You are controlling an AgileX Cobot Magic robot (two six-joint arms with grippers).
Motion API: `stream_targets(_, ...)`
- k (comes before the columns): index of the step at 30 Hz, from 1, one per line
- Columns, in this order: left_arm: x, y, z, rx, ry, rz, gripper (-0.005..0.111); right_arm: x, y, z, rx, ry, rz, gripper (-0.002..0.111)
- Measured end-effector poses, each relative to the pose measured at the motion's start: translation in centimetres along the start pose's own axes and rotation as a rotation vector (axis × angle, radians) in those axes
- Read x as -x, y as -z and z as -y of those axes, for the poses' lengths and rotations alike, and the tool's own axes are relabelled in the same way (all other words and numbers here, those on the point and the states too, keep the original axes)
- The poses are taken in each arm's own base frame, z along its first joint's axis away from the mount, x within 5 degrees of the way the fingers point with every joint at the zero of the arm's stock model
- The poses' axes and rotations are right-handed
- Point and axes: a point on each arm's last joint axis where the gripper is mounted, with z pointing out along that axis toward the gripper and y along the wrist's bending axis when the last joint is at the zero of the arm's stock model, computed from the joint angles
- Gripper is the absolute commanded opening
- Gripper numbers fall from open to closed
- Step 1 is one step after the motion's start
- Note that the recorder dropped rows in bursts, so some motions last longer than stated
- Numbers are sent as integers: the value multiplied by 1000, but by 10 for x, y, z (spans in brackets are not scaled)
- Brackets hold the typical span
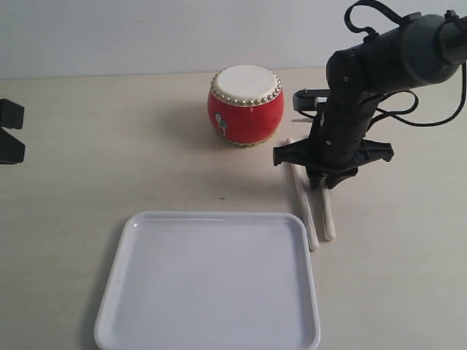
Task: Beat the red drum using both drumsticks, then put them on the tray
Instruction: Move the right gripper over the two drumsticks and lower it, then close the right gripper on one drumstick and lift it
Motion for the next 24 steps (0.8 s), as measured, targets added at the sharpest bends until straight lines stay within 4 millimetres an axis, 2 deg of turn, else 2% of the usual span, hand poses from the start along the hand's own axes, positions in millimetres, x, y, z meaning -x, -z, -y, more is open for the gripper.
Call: stream_targets(24,0,0,1,-7,8,1,0,-2,-2,1,-12,-8,-25,29)
